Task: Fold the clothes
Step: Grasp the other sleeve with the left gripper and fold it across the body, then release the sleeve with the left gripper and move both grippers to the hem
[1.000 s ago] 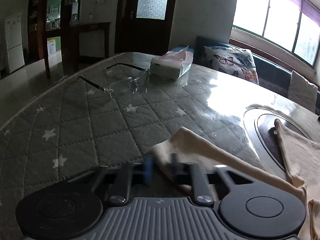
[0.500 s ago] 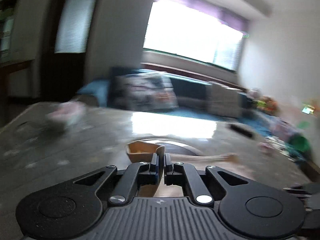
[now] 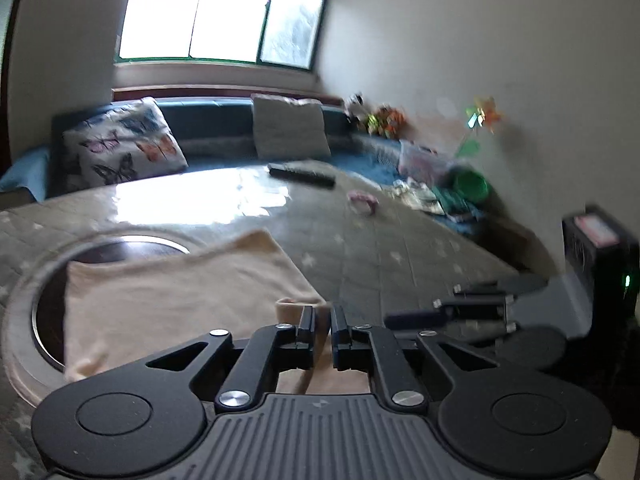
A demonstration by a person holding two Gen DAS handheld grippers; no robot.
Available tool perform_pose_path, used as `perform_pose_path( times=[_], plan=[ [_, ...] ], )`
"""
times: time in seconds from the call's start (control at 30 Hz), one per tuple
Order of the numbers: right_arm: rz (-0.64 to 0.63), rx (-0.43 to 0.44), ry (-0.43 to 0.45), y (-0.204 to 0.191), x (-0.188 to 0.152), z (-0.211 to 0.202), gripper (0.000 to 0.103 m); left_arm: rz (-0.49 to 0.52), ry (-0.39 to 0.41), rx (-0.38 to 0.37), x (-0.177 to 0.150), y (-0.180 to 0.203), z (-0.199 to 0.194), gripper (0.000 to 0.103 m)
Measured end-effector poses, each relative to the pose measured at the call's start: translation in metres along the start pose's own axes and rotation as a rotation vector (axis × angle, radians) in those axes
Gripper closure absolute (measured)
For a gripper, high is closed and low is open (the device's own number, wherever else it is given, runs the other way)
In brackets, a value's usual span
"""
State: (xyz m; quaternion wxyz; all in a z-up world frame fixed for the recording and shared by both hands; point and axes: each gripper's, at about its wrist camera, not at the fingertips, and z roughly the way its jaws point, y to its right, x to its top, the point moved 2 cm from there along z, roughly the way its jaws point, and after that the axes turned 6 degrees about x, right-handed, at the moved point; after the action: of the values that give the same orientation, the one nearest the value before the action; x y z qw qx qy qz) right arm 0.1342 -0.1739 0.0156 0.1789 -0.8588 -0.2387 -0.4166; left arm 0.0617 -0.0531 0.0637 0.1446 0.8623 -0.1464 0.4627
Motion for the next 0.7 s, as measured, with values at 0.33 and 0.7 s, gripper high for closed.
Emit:
perform_pose_path(
  times=[0.33,0.7],
  plan=[
    [0.035,0.055,-0.003,-0.007,0.001,0.006,0.074,0.008,0.004,0.147,-0.025,-0.058,-0.034,0.067],
    [0.031,0.059,-0.104,-0.023,-0.011,0.035,0.077,-0.043,-0.096,0.347,-0.07,-0.122,-0.059,0.064]
  ],
)
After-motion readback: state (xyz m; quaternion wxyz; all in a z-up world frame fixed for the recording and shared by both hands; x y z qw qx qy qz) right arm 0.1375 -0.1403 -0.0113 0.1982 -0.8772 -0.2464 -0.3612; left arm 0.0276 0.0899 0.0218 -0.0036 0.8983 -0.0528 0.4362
